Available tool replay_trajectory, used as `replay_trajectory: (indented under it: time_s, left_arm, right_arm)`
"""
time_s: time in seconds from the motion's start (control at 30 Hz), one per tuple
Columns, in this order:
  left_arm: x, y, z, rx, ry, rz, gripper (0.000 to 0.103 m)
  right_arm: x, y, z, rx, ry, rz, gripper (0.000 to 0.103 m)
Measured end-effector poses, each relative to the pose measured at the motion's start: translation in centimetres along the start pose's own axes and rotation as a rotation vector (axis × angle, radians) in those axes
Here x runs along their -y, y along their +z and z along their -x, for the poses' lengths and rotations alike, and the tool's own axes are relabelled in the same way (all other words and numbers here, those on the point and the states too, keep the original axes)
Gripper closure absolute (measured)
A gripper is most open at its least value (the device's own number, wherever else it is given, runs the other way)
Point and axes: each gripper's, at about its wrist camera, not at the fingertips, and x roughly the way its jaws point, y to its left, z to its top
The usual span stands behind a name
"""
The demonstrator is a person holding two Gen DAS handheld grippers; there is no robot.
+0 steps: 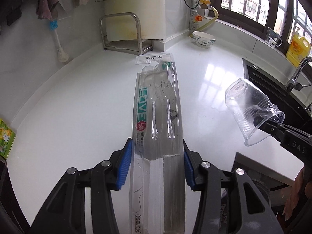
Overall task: Collect trash
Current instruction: 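Carry the clear cup and toothbrush package over the grey bin with both tools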
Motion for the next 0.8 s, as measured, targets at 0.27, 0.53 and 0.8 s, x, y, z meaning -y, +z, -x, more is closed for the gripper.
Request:
replay_trajectory:
  time_s: [0.27,0.53,0.8]
  left_arm:
    - [6.0,-4.7,4.7,-0.017,-0.018,-0.006,0.057]
    - [12.3,-10.2,6.8,-0.07,-0.04,-0.028,0.057]
    - [16.4,-15.9,5.5,-0.18,-0.059,-0.027,0.057]
  right_arm:
    - [2.1,-6.6,6.4,-0.045,0.019,0.021,0.097]
    - [5.0,-12.9,10.2,-0.132,0.011,0.077,0.097]
    - [7.9,-17.9,10.3,-0.237,0.018,0.08,0.097]
